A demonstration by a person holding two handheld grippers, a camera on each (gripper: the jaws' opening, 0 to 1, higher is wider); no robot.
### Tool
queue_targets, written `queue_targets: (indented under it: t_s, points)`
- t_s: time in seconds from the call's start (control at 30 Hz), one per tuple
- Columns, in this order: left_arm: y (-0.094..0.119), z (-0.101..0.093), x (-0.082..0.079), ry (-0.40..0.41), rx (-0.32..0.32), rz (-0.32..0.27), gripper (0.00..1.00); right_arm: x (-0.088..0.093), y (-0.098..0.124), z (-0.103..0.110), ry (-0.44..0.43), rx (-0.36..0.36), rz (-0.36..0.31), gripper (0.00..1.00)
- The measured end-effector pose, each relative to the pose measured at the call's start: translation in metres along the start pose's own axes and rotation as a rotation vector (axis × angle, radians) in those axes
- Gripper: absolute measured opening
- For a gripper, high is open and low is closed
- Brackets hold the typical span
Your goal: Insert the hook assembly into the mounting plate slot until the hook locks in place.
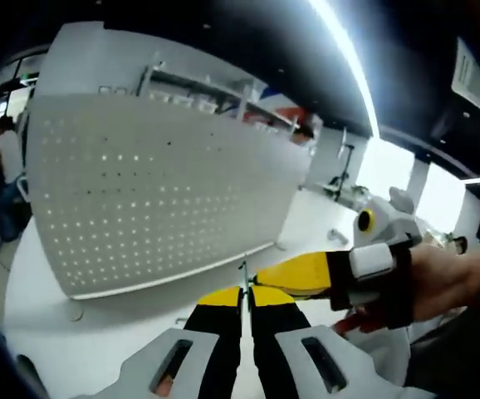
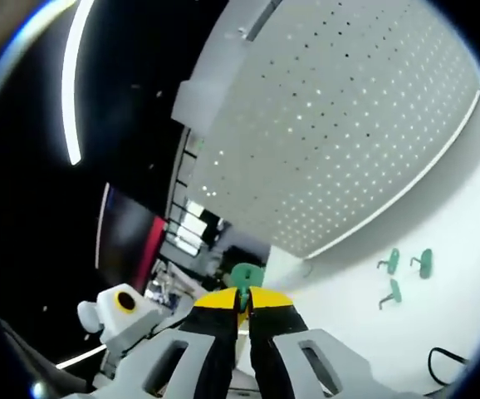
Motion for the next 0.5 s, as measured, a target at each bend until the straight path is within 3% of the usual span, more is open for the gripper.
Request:
queue_targets:
  t_s: [0.37,0.5]
  points:
    - [0.0042,-0.0014,0.0076,-0.088,-0.026,0.039,0.03,0.006,-0.0028,0.0,0.046,-0.004,0.038,0.0]
    - [0.0065,0.0001,0.0069,-0.077,-0.027,0.03,0.03,0.007,-0.0022,0.0012,0.052,-0.016,0.04,0.0]
Point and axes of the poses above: the point that each gripper's makers call its tool centre point, and the gripper's own axes: y roughly backward along the fingers, z roughly to its left, x roughly out of its underside, the point moved 5 cm from there along y, roughly backward along the fingers, and after that the axes turned 10 degrees about x, right-handed, at the moved point
